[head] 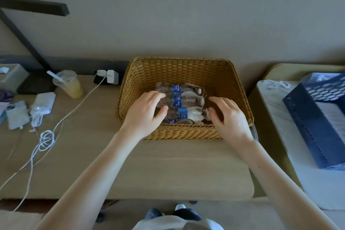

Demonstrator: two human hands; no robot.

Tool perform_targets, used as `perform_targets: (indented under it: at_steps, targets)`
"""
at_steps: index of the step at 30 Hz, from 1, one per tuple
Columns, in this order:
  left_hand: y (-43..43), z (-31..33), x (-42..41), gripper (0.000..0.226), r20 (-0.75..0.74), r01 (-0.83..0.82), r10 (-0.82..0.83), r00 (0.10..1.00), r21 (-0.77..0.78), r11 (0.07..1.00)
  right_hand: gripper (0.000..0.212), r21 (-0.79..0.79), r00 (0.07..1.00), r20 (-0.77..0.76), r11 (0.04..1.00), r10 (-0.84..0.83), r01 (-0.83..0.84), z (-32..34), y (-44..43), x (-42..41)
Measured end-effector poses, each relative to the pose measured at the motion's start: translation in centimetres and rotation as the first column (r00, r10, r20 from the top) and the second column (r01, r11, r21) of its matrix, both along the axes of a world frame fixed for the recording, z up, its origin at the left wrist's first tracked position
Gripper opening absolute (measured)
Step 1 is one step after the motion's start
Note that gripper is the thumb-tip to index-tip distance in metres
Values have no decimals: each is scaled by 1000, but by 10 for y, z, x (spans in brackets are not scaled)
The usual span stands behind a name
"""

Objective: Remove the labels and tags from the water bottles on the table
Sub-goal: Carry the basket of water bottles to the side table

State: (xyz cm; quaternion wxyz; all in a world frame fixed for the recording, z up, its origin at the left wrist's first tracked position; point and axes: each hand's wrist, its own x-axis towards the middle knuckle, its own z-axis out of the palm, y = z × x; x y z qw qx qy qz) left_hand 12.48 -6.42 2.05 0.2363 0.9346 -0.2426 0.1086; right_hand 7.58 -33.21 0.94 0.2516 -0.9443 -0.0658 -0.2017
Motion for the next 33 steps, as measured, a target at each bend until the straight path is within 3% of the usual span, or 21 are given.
perform_targets:
  at_steps: [14, 25, 33]
  targets:
    - [30, -16, 105, 40, -31, -187, 189, 981, 68, 980, 44, -59, 974, -202, 994, -104, 94, -16, -86, 98]
    - [56, -50, 142, 60, -34, -232, 249, 968, 264, 936, 66, -160, 901, -400, 981, -168, 112, -47, -114, 130]
    - [60, -66, 143, 70, -187, -328, 377, 907, 246, 912, 76, 85, 836, -532, 974, -134, 210, -53, -125, 136]
